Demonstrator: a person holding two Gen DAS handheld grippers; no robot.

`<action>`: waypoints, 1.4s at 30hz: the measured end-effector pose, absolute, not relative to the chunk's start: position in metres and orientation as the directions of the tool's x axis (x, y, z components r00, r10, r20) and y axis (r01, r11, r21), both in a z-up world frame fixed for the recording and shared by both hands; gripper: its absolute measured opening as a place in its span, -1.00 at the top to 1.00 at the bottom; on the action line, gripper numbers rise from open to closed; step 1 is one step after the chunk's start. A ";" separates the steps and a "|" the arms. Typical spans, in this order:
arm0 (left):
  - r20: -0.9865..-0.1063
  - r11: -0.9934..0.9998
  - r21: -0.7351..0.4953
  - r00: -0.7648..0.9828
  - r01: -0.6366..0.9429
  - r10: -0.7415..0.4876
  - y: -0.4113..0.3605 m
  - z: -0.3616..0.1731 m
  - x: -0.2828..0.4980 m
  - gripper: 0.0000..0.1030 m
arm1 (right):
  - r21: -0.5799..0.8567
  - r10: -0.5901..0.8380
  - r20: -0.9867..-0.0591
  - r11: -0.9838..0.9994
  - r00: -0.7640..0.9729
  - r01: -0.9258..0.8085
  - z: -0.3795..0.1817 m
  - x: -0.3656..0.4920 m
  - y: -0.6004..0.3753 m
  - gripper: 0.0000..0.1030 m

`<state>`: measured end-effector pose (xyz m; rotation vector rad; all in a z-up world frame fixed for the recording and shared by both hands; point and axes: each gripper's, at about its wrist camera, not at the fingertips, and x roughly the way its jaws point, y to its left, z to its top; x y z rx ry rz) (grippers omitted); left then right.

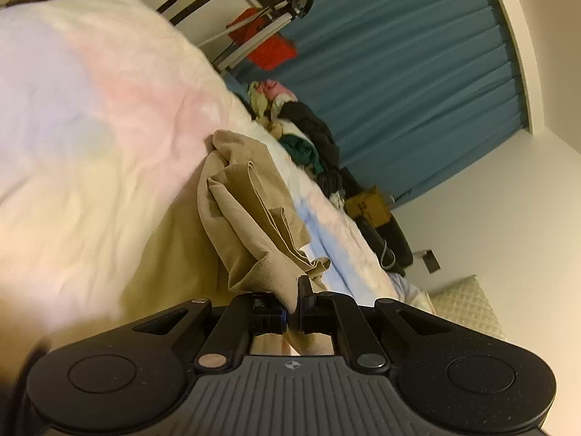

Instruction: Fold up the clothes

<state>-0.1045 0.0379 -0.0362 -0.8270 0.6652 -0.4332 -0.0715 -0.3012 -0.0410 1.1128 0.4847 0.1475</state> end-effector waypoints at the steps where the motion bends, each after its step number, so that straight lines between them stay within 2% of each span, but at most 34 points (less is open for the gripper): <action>1: -0.367 0.607 -0.789 0.719 0.095 -0.590 0.038 -0.035 -0.114 0.89 | 0.886 0.349 -0.301 0.447 0.887 0.125 -0.039 -0.075 -0.301 0.80; 5: -0.376 0.591 -0.805 0.726 0.052 -0.576 0.041 -0.026 -0.125 0.89 | 0.881 0.339 -0.305 0.456 0.890 0.128 -0.029 -0.090 -0.298 0.80; 9: -0.401 0.561 -0.828 0.703 -0.004 -0.587 0.038 -0.016 -0.071 0.81 | 0.876 0.331 -0.314 0.462 0.890 0.137 -0.019 -0.097 -0.297 0.79; 13: -0.488 0.639 -0.768 0.683 -0.040 -0.543 0.018 0.001 0.021 0.81 | 0.879 0.321 -0.366 0.427 0.874 0.212 -0.010 -0.027 -0.308 0.77; 18: -0.564 0.699 -0.713 0.639 -0.058 -0.523 -0.005 -0.005 0.123 0.80 | 0.868 0.292 -0.443 0.374 0.848 0.325 -0.010 0.063 -0.319 0.77; 23: -0.524 0.703 -0.711 0.650 0.022 -0.550 -0.008 -0.035 0.151 0.79 | 0.858 0.285 -0.476 0.359 0.832 0.368 -0.038 0.114 -0.332 0.76; 28: -0.511 0.709 -0.701 0.640 0.077 -0.574 -0.005 -0.063 0.159 0.78 | 0.887 0.331 -0.436 0.314 0.837 0.338 -0.089 0.122 -0.342 0.76; 34: -0.514 0.745 -0.656 0.652 0.119 -0.557 -0.008 -0.065 0.162 0.77 | 0.885 0.360 -0.429 0.352 0.828 0.306 -0.093 0.138 -0.344 0.75; 35: -0.514 0.747 -0.652 0.652 0.125 -0.558 -0.009 -0.065 0.161 0.74 | 0.886 0.366 -0.427 0.349 0.827 0.304 -0.094 0.139 -0.344 0.75; 37: -0.505 0.749 -0.643 0.646 0.161 -0.572 -0.010 -0.062 0.156 0.48 | 0.896 0.380 -0.421 0.312 0.823 0.314 -0.099 0.139 -0.346 0.75; 39: -0.494 0.755 -0.623 0.646 0.204 -0.582 -0.014 -0.054 0.148 0.02 | 0.905 0.395 -0.413 0.280 0.821 0.320 -0.103 0.138 -0.348 0.74; 40: -0.489 0.761 -0.608 0.648 0.227 -0.584 -0.017 -0.049 0.144 -0.04 | 0.908 0.404 -0.405 0.282 0.821 0.309 -0.101 0.136 -0.347 0.72; 41: -0.483 0.770 -0.588 0.655 0.249 -0.581 -0.020 -0.044 0.138 -0.15 | 0.909 0.410 -0.397 0.297 0.821 0.291 -0.096 0.133 -0.346 0.54; 42: -0.478 0.779 -0.567 0.662 0.269 -0.577 -0.022 -0.040 0.132 -0.30 | 0.912 0.417 -0.385 0.309 0.823 0.270 -0.092 0.130 -0.344 0.09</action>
